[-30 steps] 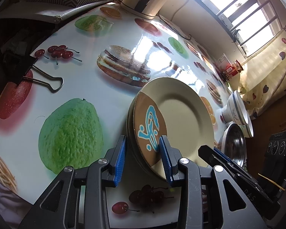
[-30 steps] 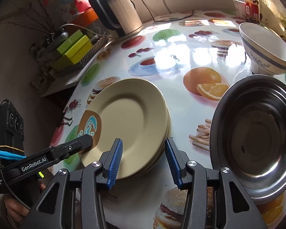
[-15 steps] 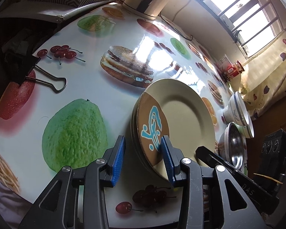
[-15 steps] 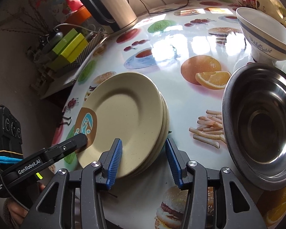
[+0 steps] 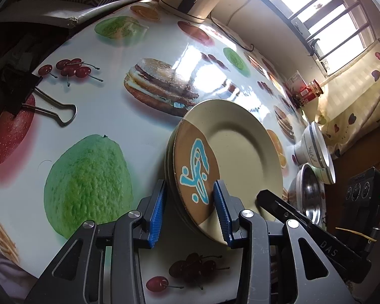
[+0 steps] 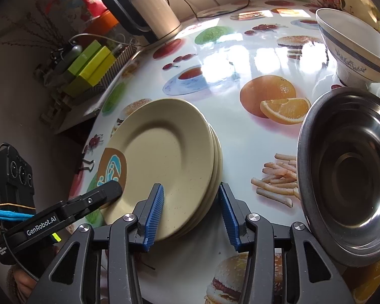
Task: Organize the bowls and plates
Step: 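Carry the cream plate held in the left tool to the plate stack, then lower the cream plate onto the stack and open the left tool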
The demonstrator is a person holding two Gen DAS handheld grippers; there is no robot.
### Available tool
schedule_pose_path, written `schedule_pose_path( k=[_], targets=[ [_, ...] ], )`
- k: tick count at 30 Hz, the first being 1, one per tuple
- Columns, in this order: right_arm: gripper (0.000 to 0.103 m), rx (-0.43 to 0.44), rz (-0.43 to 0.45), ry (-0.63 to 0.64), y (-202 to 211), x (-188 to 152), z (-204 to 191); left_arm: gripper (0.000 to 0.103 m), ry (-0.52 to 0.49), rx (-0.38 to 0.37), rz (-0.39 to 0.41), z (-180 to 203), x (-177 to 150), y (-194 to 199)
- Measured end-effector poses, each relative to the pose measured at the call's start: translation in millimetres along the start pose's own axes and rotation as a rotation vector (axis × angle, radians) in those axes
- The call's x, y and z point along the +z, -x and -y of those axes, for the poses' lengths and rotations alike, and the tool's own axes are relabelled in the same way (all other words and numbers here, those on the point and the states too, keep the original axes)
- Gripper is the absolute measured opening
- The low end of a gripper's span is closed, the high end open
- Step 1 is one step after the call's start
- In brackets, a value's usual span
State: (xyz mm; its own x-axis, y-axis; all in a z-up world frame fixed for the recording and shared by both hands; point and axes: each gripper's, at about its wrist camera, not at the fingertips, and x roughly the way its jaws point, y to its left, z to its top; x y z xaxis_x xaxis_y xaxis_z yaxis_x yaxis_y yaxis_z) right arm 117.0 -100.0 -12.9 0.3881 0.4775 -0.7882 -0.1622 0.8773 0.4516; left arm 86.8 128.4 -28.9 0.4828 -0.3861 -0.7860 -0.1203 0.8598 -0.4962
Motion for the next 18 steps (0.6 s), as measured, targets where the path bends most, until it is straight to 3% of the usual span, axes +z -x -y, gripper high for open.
schedule_pose_path(
  k=[18],
  targets=[
    [0.042, -0.010, -0.001, -0.038, -17.4, 32.8, 0.1, 0.039, -0.017, 0.012, -0.013, 0.2, 41.0, -17.6]
  ],
)
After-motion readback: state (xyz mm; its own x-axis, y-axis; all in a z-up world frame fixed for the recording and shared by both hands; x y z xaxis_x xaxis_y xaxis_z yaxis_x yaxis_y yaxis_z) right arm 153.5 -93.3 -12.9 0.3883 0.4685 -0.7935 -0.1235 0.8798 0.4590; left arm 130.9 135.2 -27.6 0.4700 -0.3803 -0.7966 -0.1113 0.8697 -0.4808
